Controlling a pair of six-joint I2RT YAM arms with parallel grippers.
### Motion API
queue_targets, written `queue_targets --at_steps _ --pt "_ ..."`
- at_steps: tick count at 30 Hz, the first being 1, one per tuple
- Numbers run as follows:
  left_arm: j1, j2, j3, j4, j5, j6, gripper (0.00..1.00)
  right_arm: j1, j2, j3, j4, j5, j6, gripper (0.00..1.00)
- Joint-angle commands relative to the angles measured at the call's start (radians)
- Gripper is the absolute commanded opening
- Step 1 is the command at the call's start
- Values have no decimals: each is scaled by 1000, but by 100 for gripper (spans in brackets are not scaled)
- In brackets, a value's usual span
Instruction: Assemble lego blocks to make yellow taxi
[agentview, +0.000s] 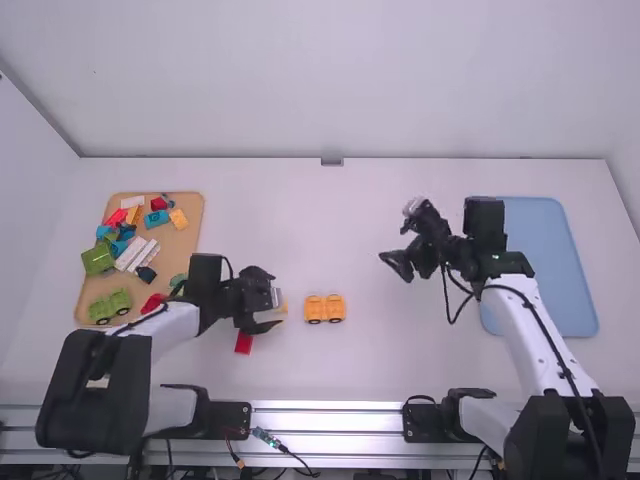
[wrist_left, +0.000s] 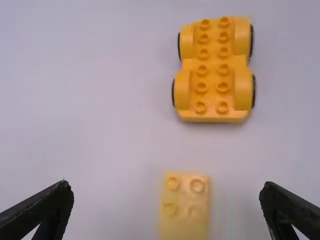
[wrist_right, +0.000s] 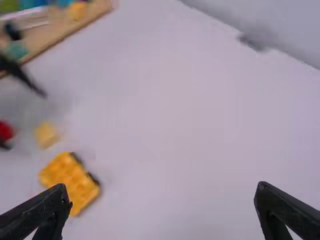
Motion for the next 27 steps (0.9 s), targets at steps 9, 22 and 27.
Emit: queue_targets --at_steps 9,22,27 --pt "68 152 58 -19 206 135 99 73 23 -206 299 -189 -299 99" --pt "69 362 243 -251 201 340 97 162 118 -311 517 -99 -261 99" --pt "69 405 255 -246 231 340 96 178 267 -320 655 -136 -203 99"
